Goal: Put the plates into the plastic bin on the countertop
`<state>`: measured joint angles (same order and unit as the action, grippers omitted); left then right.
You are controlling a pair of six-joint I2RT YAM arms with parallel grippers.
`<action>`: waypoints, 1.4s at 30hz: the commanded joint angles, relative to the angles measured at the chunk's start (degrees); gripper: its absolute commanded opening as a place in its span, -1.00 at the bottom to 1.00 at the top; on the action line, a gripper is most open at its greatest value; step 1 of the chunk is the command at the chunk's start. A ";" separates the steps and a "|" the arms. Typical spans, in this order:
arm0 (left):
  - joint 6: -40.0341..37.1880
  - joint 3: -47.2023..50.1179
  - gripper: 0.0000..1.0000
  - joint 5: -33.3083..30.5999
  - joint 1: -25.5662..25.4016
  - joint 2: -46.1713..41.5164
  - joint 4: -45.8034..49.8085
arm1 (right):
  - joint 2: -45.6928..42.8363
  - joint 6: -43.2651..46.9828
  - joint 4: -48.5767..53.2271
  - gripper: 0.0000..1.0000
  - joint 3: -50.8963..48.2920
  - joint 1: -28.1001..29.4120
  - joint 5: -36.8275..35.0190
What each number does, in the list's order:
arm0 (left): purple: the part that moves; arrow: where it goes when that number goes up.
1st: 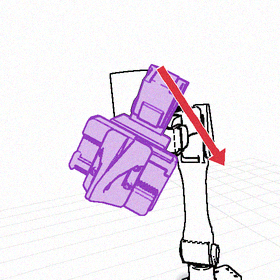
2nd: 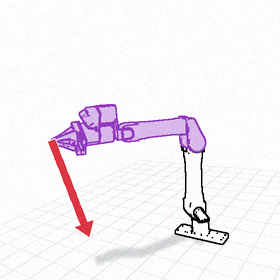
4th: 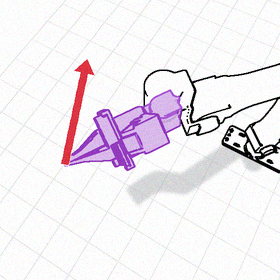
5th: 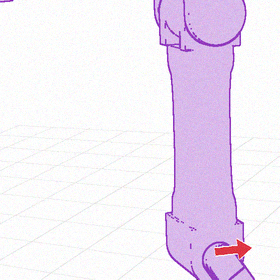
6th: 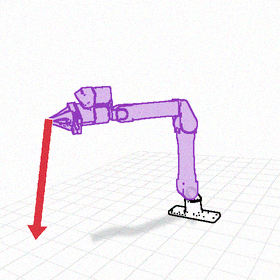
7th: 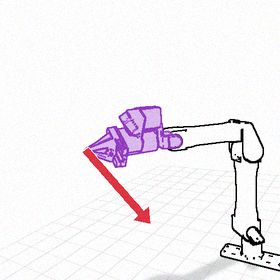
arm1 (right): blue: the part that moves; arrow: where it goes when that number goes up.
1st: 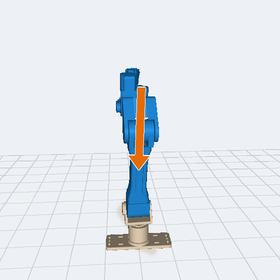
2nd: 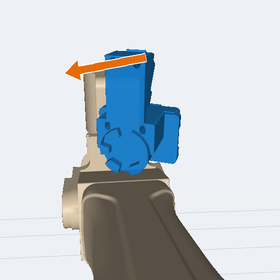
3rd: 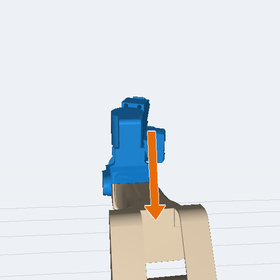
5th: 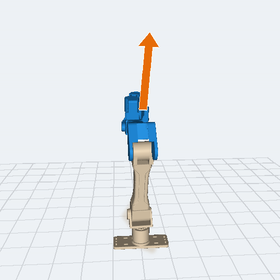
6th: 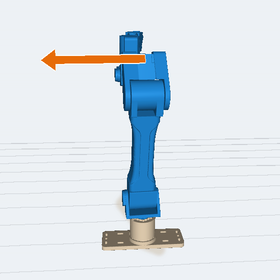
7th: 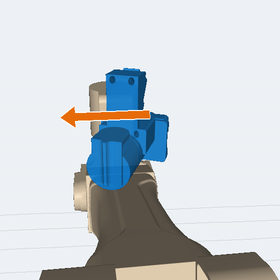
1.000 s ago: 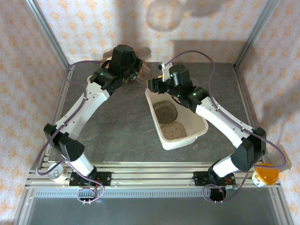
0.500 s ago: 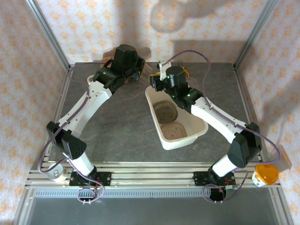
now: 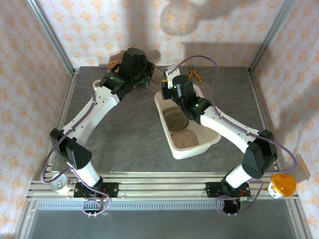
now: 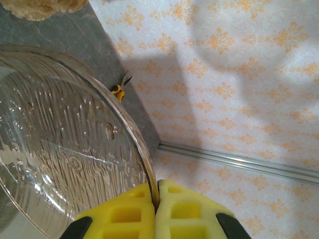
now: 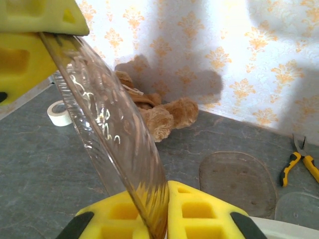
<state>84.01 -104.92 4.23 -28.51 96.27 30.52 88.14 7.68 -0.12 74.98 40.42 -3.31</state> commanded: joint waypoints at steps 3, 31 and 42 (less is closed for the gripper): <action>-2.41 0.17 -0.64 2.76 -0.56 0.03 -5.02 | -1.65 0.67 -1.98 -0.87 -0.49 0.44 -1.65; -88.47 -17.04 0.15 -4.21 -4.76 -0.75 17.93 | -0.91 0.57 41.76 -0.95 19.58 -13.15 22.23; -118.92 -19.07 0.08 -4.07 -10.03 5.07 23.81 | -1.39 5.44 50.09 -0.97 21.87 -13.88 23.77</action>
<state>-23.22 -124.33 -0.45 -38.74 101.67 51.57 87.59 11.27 47.24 95.68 26.94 19.42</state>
